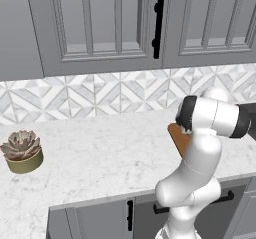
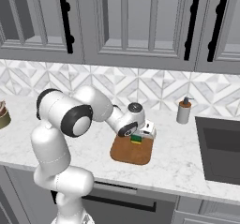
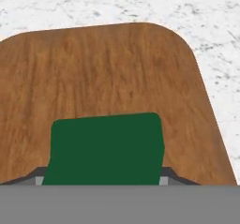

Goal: Pick up the sponge from the counter and clean the cutting board by briefly scrubbing or pressing down on the cutting board. Once finished, release the sponge.

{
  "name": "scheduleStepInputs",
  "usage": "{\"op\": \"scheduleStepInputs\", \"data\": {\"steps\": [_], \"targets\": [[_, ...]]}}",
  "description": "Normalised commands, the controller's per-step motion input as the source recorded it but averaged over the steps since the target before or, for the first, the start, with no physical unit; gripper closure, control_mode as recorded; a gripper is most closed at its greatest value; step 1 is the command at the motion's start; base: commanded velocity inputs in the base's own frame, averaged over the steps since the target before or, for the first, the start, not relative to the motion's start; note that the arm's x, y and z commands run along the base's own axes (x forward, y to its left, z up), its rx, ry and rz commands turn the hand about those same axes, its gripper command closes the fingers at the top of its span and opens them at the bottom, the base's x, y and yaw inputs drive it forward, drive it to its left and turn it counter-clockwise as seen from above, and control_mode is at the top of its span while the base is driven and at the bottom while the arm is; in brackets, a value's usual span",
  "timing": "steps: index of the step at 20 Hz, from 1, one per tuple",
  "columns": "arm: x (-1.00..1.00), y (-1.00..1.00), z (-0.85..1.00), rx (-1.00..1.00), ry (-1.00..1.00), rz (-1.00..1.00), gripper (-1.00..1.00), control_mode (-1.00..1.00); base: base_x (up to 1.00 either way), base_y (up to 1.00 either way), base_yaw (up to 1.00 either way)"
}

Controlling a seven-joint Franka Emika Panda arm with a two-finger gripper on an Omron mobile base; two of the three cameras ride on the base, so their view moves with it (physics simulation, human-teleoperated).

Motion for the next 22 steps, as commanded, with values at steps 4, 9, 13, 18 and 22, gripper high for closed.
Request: {"op": "scheduleStepInputs", "data": {"steps": [4, 9, 13, 18, 22], "targets": [[0.19, 0.00, -0.28, 0.00, -0.10, 0.00, 1.00, -1.00, 0.00, 0.00, 0.00], [-0.05, 0.00, -0.98, 0.00, 0.00, 0.00, 1.00, -1.00, 0.00, 0.00, 0.00], [0.04, 0.05, -0.28, 0.00, -0.16, 0.00, 1.00, -1.00, 0.00, 0.00, 0.00], [0.16, 0.18, 0.13, 0.00, -0.15, 0.00, 1.00, -1.00, 0.00, 0.00, 0.00], [-0.08, 0.69, 0.05, 0.00, 0.00, 0.00, 1.00, -1.00, 0.00, 0.00, 0.00]]}}
